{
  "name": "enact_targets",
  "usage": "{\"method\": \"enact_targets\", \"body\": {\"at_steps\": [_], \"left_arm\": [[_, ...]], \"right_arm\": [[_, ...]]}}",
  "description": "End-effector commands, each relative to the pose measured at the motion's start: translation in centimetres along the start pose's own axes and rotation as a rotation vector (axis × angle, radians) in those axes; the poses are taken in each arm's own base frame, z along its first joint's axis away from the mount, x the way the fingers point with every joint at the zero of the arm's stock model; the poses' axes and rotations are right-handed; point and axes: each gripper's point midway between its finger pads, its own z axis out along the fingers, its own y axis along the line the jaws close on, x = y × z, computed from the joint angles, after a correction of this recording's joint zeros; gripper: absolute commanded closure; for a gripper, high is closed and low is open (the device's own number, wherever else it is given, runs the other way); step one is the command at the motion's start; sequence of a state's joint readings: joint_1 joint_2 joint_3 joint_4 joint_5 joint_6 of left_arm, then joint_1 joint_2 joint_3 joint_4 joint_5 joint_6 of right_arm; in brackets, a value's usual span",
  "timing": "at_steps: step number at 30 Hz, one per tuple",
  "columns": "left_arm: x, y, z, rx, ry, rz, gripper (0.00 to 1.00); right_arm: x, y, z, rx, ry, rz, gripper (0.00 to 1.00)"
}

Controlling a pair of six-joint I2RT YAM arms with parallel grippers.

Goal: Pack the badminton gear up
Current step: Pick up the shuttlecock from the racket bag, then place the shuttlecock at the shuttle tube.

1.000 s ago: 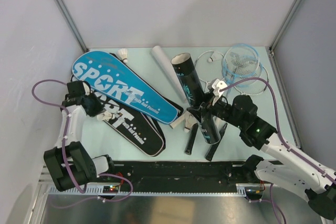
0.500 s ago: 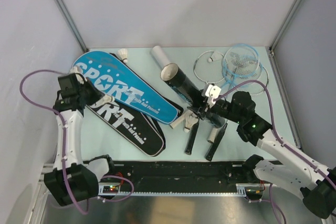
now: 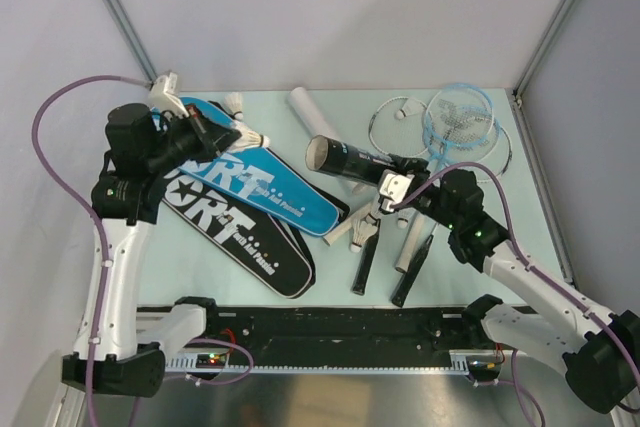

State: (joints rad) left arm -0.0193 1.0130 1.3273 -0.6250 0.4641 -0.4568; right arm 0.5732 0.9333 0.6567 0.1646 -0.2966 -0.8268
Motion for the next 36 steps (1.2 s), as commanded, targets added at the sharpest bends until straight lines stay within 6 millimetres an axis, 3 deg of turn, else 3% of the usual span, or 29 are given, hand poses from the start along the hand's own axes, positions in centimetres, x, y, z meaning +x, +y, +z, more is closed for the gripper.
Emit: {"method": "enact_targets", "body": {"at_steps": [1, 4, 12, 17, 28, 36], "left_arm": [[-0.2, -6.4, -2.0, 0.225, 0.028, 0.045, 1.00], [0.4, -8.9, -3.4, 0.323, 0.048, 0.079, 1.00], [1.8, -12.9, -6.5, 0.468, 0.071, 0.100, 1.00], [2.5, -14.4, -6.5, 0.513, 0.086, 0.103, 1.00], [3.5, -14.6, -3.5, 0.488, 0.111, 0.099, 1.00], [0.8, -14.2, -4.7, 0.419, -0.027, 0.114, 1.00]], "right_arm": [[-0.4, -3.3, -0.3, 0.109, 0.011, -0.167, 0.67], [0.4, -3.5, -0.4, 0.111, 0.037, -0.169, 0.68], [1.2, -3.2, -0.1, 0.100, 0.050, -0.155, 0.69], [1.1, -2.6, 0.0, 0.083, 0.047, -0.143, 0.70], [-0.3, -1.7, 0.2, 0.064, 0.011, -0.137, 0.70], [0.1, -1.4, 0.2, 0.060, 0.028, -0.110, 0.71]]}}
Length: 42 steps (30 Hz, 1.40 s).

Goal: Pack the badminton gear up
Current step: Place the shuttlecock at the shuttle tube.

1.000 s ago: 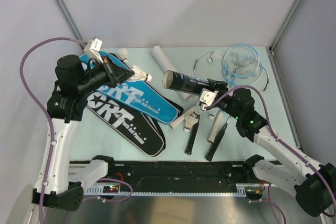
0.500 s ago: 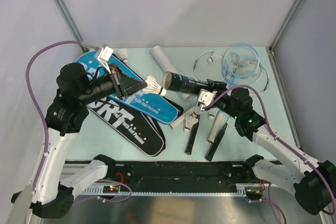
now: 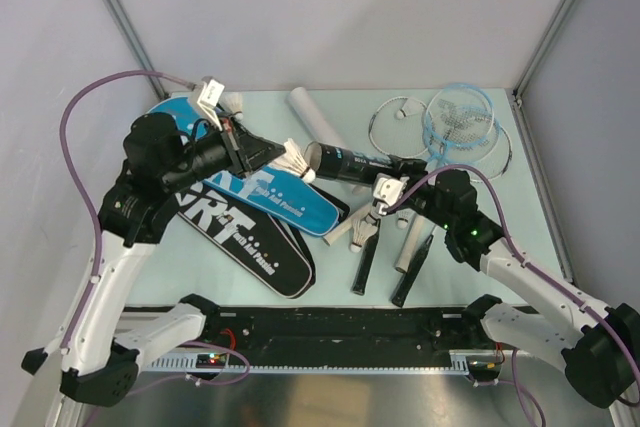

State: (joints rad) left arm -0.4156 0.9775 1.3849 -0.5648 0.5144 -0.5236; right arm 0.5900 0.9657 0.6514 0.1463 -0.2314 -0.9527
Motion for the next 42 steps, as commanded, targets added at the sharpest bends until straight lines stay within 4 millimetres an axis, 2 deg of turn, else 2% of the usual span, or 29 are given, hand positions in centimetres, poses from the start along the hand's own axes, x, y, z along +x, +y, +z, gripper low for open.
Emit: {"method": "enact_targets", "body": {"at_steps": [1, 6, 17, 29, 42], "left_arm": [[-3.5, -1.5, -2.1, -0.027, -0.160, 0.063, 1.00], [-4.1, -1.2, -2.6, -0.054, -0.204, 0.077, 1.00], [-2.5, -1.6, -0.4, 0.047, -0.172, 0.013, 1.00], [0.7, -0.8, 3.6, 0.097, -0.108, -0.056, 1.00], [4.5, 0.2, 6.6, 0.087, -0.023, -0.105, 1.00]], "right_arm": [[-1.4, -1.9, -0.4, 0.072, -0.042, 0.009, 0.71], [-1.6, -2.1, -0.4, 0.080, -0.048, 0.023, 0.71], [-3.0, -2.2, -0.5, 0.097, -0.093, 0.066, 0.71], [-4.4, -1.5, 0.3, 0.092, -0.129, 0.083, 0.71], [-5.3, -0.8, 1.2, 0.082, -0.161, 0.114, 0.72]]}}
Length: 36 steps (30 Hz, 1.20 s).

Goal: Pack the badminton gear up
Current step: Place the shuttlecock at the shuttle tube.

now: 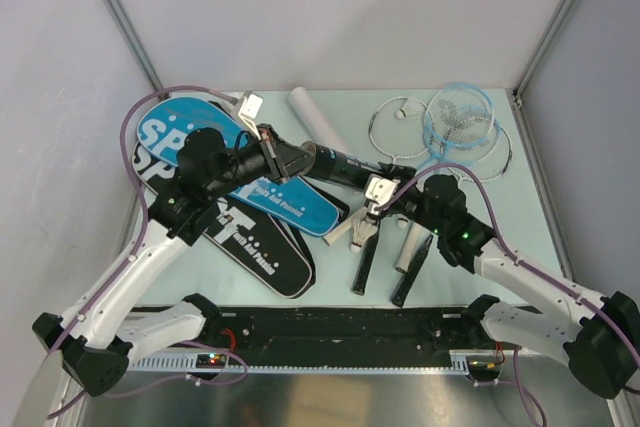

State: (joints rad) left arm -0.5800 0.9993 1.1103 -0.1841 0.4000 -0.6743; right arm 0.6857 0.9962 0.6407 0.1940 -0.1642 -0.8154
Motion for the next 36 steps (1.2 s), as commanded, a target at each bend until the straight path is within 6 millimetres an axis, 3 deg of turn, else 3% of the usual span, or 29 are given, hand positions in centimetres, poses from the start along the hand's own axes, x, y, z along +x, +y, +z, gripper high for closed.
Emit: {"method": "enact_targets", "body": {"at_steps": [1, 8, 10, 14, 18, 28, 33, 36], "left_arm": [[1.0, 0.2, 1.1, 0.002, 0.009, -0.013, 1.00], [2.1, 0.8, 1.8, -0.011, 0.036, -0.023, 0.97], [1.8, 0.5, 1.5, -0.006, 0.025, -0.017, 0.88], [0.8, -0.7, 0.6, 0.017, -0.004, -0.004, 0.56], [-0.4, -2.4, -0.9, 0.045, -0.041, 0.038, 0.41], [-4.3, -6.3, -5.6, 0.080, -0.166, 0.174, 0.26], [-3.4, -6.6, -6.0, 0.112, -0.123, 0.275, 0.21], [-2.0, -4.8, -5.6, 0.065, -0.045, 0.371, 0.21]], "right_arm": [[-4.2, -2.5, 0.2, 0.089, -0.147, -0.006, 0.72], [-4.1, -2.3, 0.3, 0.086, -0.146, 0.019, 0.73], [-4.1, -2.3, 0.3, 0.083, -0.148, 0.029, 0.73], [-4.3, -2.3, 0.1, 0.081, -0.157, 0.053, 0.73], [-4.3, -2.1, -0.3, 0.073, -0.153, 0.083, 0.73], [-1.7, -2.3, -1.4, 0.117, -0.049, 0.305, 0.73], [-0.3, -3.3, -2.3, 0.183, 0.003, 0.387, 0.74], [-0.1, -4.9, -3.5, 0.285, 0.010, 0.488, 0.74]]}}
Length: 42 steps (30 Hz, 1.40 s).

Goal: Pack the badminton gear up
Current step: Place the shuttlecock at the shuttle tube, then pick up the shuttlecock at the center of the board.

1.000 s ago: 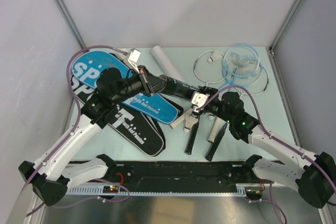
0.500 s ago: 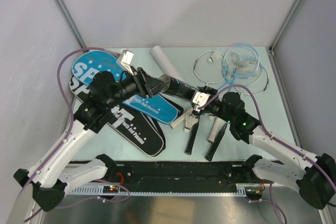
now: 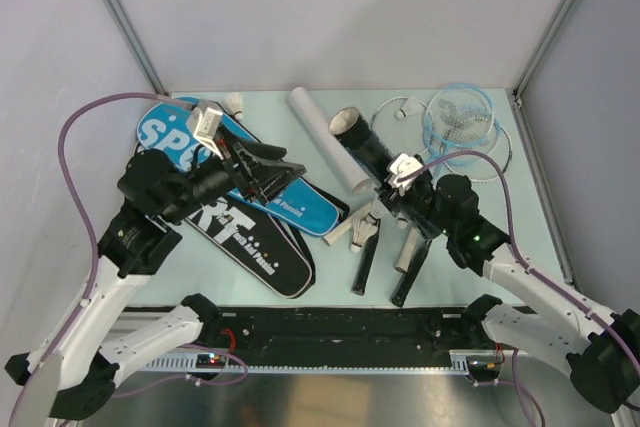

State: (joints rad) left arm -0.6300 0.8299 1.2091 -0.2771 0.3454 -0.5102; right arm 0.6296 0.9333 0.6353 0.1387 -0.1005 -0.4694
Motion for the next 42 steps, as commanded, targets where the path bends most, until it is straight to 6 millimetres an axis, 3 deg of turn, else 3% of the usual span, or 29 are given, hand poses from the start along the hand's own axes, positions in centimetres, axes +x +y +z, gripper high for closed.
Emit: {"method": "enact_targets", "body": {"at_steps": [1, 7, 10, 19, 26, 32, 36, 42], "left_arm": [[2.1, 1.5, 0.0, -0.022, 0.126, 0.176, 0.21], [5.8, 6.4, 1.9, -0.140, 0.333, 0.279, 0.22], [7.2, 7.8, 3.5, -0.135, 0.419, 0.304, 0.22], [15.8, 11.9, 10.0, -0.014, 0.718, 0.218, 0.26], [23.5, 13.4, 14.2, 0.106, 0.901, 0.121, 0.28], [28.2, 13.4, 16.5, 0.214, 0.983, 0.050, 0.30], [30.1, 12.3, 17.0, 0.278, 1.015, 0.016, 0.32], [33.1, 13.0, 16.5, 0.244, 1.084, 0.017, 0.40]], "right_arm": [[-2.8, -3.9, -1.9, 0.191, -0.080, 0.177, 0.74], [-5.0, -5.3, -5.1, 0.257, -0.139, 0.271, 0.73], [-6.1, -5.5, -6.7, 0.269, -0.166, 0.291, 0.73], [-10.4, -6.0, -12.6, 0.288, -0.328, 0.275, 0.73], [-11.9, -5.9, -14.8, 0.278, -0.383, 0.282, 0.73], [-12.2, -6.0, -15.6, 0.279, -0.362, 0.258, 0.73], [-12.2, -6.1, -16.1, 0.285, -0.347, 0.251, 0.73], [-11.9, -6.2, -16.9, 0.300, -0.338, 0.255, 0.73]]}}
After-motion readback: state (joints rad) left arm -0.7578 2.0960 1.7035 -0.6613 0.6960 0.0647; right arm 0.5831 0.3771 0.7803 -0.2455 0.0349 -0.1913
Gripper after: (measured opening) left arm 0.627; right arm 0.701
